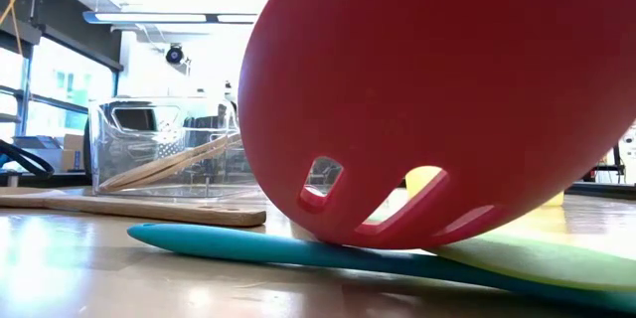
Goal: Pick & Place Kitchen Items
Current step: Put the red spatula into the top right transparent bin
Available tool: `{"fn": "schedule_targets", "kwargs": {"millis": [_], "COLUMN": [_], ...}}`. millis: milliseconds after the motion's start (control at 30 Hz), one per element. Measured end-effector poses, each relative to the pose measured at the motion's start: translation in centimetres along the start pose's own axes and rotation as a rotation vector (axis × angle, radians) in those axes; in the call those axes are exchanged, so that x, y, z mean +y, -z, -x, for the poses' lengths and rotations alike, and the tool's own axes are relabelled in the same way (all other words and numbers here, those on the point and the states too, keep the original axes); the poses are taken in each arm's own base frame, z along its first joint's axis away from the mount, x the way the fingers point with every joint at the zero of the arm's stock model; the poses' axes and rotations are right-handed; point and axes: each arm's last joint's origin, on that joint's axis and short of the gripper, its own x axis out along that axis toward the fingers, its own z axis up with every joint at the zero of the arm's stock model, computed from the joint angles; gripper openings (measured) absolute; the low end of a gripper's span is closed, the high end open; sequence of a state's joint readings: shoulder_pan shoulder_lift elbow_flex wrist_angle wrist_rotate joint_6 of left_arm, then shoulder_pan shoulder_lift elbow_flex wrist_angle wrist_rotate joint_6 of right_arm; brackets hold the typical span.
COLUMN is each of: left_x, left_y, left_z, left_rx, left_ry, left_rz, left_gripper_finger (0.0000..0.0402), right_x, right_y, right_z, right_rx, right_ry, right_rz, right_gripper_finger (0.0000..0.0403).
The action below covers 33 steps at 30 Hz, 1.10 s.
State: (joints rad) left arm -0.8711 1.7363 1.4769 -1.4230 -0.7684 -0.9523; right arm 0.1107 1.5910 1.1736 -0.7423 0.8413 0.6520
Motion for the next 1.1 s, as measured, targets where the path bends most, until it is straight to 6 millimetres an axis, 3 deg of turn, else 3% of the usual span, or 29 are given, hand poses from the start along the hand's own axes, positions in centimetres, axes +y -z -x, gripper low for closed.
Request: {"fn": "schedule_targets", "kwargs": {"millis": [467,1100], "left_x": [-0.1,0.2], "left_y": [0.1,0.2], "left_z": [0.0,0.0], "left_rx": [0.039,0.035], "left_ry": [0.028,-0.001], "left_rz": [0.110,0.087], "left_gripper_finger": [0.0010,0.0010], "right_x": [-4.4,-5.4], "right_y": [-2.9,-4.3], "right_z": [-5.5,-7.5], "right_rx": [0.134,0.089], "right_ry": [-0.098,-0.211], "right_rz": [0.020,0.007], "right_gripper_finger": [0.0028,0.0028]}}
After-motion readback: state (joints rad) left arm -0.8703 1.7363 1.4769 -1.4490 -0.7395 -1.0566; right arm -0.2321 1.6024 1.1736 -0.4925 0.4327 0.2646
